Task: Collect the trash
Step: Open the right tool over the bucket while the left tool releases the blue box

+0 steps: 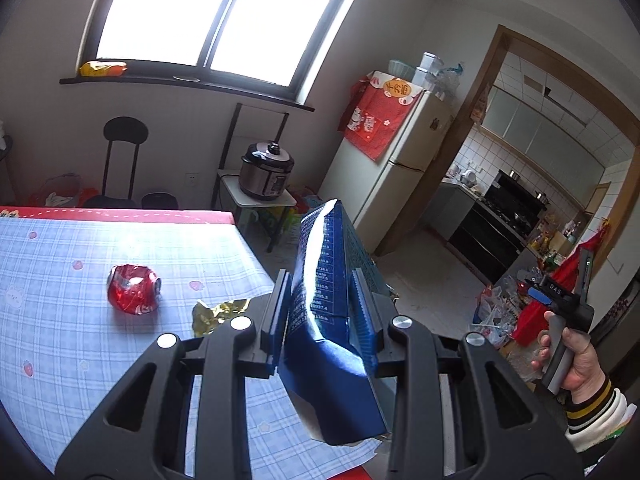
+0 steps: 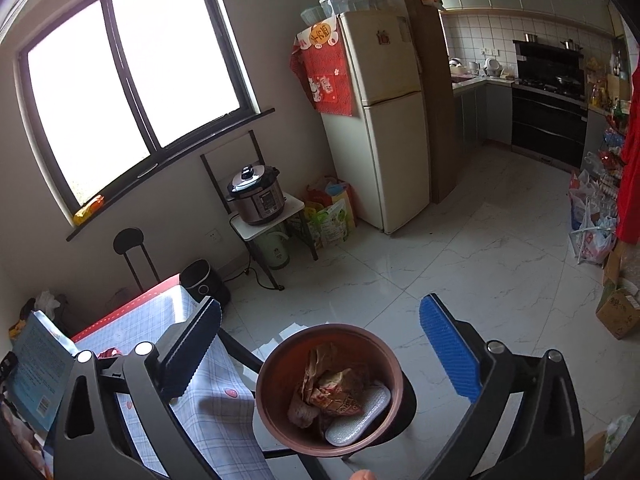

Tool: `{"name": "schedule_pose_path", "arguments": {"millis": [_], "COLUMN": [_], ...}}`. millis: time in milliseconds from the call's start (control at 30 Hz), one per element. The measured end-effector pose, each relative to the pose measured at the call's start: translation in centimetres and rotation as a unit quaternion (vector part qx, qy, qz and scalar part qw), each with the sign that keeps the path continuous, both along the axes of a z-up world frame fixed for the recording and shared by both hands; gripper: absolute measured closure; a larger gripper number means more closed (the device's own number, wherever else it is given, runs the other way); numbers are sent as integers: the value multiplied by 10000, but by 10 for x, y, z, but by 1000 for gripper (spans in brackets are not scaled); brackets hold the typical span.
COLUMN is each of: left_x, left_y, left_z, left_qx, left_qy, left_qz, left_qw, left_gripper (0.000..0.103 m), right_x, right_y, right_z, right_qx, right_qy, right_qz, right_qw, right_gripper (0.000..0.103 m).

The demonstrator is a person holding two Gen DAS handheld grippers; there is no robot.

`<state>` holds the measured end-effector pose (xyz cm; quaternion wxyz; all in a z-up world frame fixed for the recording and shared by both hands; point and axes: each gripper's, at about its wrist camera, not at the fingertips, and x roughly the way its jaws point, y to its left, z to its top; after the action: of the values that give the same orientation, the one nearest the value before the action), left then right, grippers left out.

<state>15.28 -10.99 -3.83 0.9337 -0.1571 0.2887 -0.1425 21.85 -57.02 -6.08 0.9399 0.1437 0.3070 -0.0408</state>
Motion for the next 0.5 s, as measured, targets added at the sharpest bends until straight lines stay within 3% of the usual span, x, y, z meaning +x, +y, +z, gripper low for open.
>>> {"name": "schedule_pose_path", "arguments": {"millis": [233,500], "left_x": [53,111], "left_y": [-76,-179], "left_z": [-11,-40], "left_qx": [3,-43], "left_qy": [-42,-26], "left_qz": [-727,-1507], "left_qw": [9973,9886], "left_gripper": [70,70], "right_x": [-40,-85], "right_y": [-39,-87], "right_z": [12,10], "right_qx": [-37,-208], "right_qy": [-20,179], "right_qz": [-370,-887], "right_qw": [9993,9957], "right_gripper": [6,6]}}
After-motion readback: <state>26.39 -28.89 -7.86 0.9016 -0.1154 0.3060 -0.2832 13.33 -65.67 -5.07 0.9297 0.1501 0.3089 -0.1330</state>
